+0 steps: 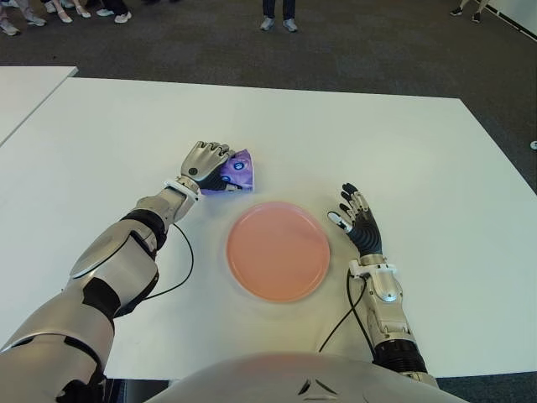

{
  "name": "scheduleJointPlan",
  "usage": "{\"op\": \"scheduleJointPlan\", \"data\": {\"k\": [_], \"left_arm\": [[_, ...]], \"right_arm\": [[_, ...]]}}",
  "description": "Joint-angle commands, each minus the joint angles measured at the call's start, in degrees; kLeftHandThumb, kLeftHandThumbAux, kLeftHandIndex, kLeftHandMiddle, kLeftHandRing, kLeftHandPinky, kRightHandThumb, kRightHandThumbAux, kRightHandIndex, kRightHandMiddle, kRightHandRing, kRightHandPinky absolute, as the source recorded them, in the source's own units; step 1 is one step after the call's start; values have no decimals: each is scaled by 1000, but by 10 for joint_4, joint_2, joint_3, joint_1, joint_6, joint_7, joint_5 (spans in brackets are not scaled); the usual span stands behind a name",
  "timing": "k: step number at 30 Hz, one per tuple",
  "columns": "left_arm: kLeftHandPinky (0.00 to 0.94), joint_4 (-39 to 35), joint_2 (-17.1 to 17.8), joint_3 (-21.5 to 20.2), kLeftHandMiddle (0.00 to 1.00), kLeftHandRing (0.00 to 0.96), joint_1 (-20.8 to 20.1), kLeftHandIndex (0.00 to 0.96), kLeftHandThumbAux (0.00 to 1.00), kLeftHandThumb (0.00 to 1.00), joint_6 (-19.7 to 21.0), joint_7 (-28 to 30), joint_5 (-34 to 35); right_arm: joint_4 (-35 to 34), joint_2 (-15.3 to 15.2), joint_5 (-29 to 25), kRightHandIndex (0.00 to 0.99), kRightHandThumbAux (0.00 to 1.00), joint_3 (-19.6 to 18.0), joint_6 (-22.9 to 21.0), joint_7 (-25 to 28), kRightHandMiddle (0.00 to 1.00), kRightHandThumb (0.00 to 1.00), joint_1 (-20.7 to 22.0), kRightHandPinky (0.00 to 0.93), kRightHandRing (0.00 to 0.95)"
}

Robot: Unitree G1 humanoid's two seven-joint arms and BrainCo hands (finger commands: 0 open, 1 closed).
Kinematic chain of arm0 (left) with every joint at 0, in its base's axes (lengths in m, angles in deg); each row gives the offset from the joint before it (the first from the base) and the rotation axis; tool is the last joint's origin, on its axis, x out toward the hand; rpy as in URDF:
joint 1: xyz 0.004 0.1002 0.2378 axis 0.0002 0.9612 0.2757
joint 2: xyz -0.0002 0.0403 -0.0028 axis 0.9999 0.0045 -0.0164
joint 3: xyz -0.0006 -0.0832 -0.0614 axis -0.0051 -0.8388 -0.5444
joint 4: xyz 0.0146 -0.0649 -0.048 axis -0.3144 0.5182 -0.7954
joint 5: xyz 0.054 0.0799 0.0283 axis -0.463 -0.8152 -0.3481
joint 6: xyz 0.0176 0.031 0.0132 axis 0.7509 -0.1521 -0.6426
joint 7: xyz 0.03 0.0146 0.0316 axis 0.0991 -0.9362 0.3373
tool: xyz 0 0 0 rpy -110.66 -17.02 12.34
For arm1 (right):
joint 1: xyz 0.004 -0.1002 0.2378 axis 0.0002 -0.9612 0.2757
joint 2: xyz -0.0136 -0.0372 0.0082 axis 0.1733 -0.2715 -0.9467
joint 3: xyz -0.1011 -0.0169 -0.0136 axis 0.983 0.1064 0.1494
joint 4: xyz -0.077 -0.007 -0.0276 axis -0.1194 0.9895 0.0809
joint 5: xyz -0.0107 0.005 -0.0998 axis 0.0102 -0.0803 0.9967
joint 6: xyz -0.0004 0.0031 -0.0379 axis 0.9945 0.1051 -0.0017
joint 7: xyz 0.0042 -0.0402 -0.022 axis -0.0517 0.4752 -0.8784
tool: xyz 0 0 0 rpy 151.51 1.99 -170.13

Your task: Put the tissue paper into the plate.

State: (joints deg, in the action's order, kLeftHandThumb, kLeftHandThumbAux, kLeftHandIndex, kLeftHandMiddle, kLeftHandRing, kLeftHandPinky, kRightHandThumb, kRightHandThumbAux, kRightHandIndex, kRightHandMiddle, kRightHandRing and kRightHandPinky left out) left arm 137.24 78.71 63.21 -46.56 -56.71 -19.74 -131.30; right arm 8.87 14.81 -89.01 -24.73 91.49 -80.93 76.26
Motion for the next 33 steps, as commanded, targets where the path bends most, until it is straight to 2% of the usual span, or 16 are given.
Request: {"op": "scheduleJointPlan", "data": {"k": [1, 13, 21, 33], "left_arm": [[807, 20, -13, 3, 547, 809, 33, 402, 667, 851, 1, 19, -5], [797, 20, -8, -5, 545, 829, 26, 399, 668, 852, -17, 20, -1], [798, 20, -8, -28, 543, 823, 27, 399, 669, 851, -32, 39, 19], [790, 17, -13, -55, 541, 809, 30, 401, 668, 850, -39, 33, 40]], "right_arm": [[11, 2, -4, 0, 613, 2, -15, 2, 0, 0, -16, 0, 0], [10, 6, 0, 0, 606, 3, -19, -4, 0, 0, -13, 0, 0], [8, 7, -1, 0, 589, 3, -25, -7, 0, 0, -10, 0, 0], [9, 10, -5, 0, 577, 4, -27, -3, 0, 0, -7, 0, 0]]}}
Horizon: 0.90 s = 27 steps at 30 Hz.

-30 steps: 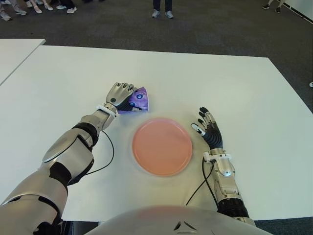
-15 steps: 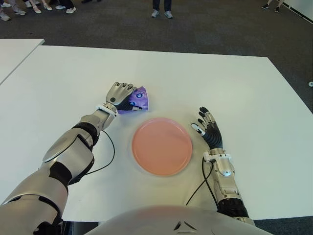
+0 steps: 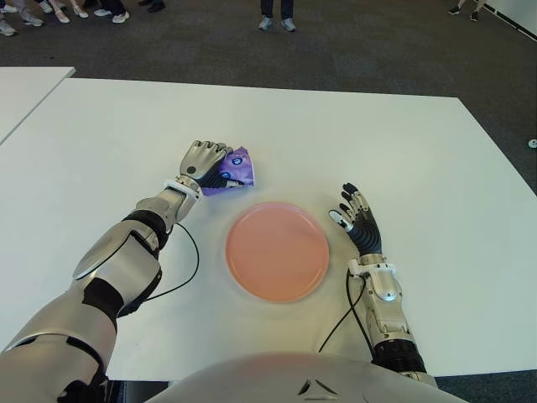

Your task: Put the tissue paper into the plate.

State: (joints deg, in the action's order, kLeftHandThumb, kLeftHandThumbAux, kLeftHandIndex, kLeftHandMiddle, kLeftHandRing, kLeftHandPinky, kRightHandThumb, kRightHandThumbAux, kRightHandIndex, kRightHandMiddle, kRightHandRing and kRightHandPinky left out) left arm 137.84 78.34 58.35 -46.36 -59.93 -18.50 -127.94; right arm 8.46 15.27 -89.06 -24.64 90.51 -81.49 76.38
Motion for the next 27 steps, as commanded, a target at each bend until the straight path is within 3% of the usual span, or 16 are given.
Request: {"op": "scheduleJointPlan", "data": {"k": [1, 7, 14, 27], "left_arm": [[796, 11, -10, -8, 541, 809, 28, 402, 668, 850, -7, 21, 8], [815, 6, -7, -27, 541, 816, 15, 403, 667, 851, -25, 20, 21], [819, -17, 1, -78, 541, 827, -14, 402, 667, 852, -84, 40, 67], [814, -76, 20, -145, 541, 834, -33, 401, 668, 852, -170, 105, 123]], "right_arm": [[13, 5, -5, 0, 577, 4, -18, 2, 0, 0, -8, 0, 0], [14, 5, -5, 0, 574, 4, -19, 2, 0, 0, -9, 0, 0], [17, 5, -10, 0, 584, 3, -17, 6, 0, 0, -9, 0, 0], [21, 3, 0, 0, 579, 4, -15, 2, 0, 0, -5, 0, 0]]}}
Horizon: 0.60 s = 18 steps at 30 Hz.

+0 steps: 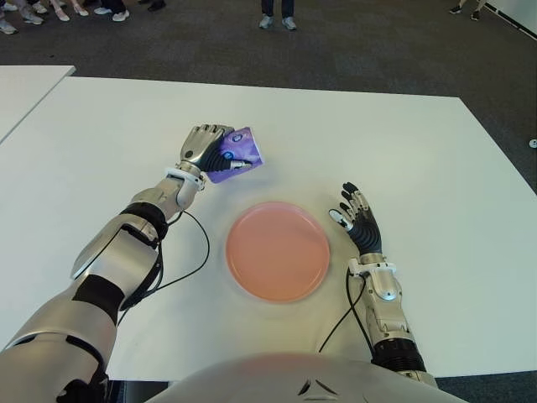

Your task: Put the tissue paper into the plate.

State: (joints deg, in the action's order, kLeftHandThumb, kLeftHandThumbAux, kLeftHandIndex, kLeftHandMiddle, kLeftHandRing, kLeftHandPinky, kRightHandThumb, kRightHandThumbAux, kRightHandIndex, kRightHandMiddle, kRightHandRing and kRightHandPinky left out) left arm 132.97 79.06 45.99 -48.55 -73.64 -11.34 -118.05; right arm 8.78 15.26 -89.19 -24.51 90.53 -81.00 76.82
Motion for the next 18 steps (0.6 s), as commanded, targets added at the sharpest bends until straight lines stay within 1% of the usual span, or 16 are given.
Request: {"op": "scheduleJointPlan", "data": {"k": [1, 9, 12, 15, 18], "left_arm": [[814, -33, 14, -26, 541, 834, -12, 401, 668, 852, -40, 41, 29], [818, -68, 20, -51, 541, 837, -7, 401, 668, 852, -86, 76, 48], [820, -91, 23, -61, 540, 838, 0, 400, 668, 852, -110, 90, 56], [822, -119, 23, -74, 539, 840, 10, 400, 668, 852, -148, 120, 78], [824, -129, 21, -86, 537, 843, 16, 401, 667, 852, -173, 159, 104]], "right_arm": [[18, 3, 2, 0, 579, 3, -15, -3, 0, 0, -10, 0, 0], [18, 3, 0, 0, 571, 2, -15, -3, 0, 0, -9, 0, 0], [19, 3, -1, 0, 567, 2, -15, -2, 0, 0, -8, 0, 0], [21, 4, -2, 0, 562, 1, -15, -3, 0, 0, -7, 0, 0], [24, 5, -2, 0, 560, 1, -16, -4, 0, 0, -4, 0, 0]]}}
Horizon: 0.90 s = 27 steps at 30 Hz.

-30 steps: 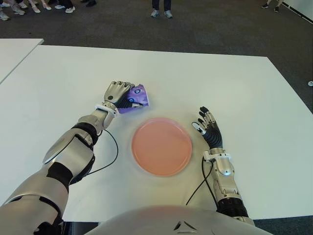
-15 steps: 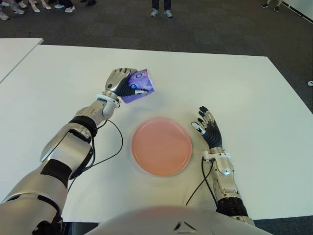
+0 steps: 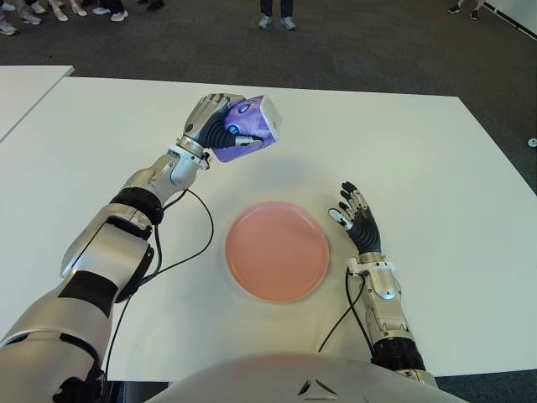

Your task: Put the tissue paper into the plate.

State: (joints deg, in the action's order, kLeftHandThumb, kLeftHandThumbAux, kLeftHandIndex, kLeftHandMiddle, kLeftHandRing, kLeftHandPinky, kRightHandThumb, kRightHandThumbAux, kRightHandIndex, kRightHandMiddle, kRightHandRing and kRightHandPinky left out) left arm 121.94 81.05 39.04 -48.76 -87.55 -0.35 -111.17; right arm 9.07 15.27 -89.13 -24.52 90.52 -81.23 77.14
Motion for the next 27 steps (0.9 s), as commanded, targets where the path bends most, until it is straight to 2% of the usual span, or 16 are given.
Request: {"op": "scheduleJointPlan", "data": {"k": [1, 6, 9, 14, 18, 27], "left_arm": [[824, -26, 0, -20, 537, 845, 21, 401, 667, 853, -41, 63, 44], [822, -69, -3, -34, 536, 848, 39, 401, 667, 853, -62, 111, 72], [824, -100, -1, -34, 535, 849, 51, 402, 667, 853, -87, 126, 68], [826, -171, -1, -28, 535, 850, 97, 402, 667, 854, -118, 166, 77], [826, -231, 2, -22, 535, 849, 132, 401, 667, 854, -116, 229, 117], [810, -314, 16, -4, 534, 840, 161, 400, 667, 853, -92, 379, 202]], "right_arm": [[21, 5, -3, 0, 559, 1, -16, -1, 0, 0, -7, 0, 0], [25, 6, -5, 0, 556, 1, -14, 0, 0, 0, -5, 0, 0], [25, 7, -4, 0, 556, 1, -14, -3, 0, 0, -5, 0, 0], [32, 6, 0, 0, 555, 1, -6, -5, 0, 0, -1, 0, 0], [34, 6, 4, 0, 553, 2, -5, -9, 0, 0, 0, 0, 0], [36, 6, 1, 0, 549, 3, -8, -9, 0, 0, 2, 0, 0]]}}
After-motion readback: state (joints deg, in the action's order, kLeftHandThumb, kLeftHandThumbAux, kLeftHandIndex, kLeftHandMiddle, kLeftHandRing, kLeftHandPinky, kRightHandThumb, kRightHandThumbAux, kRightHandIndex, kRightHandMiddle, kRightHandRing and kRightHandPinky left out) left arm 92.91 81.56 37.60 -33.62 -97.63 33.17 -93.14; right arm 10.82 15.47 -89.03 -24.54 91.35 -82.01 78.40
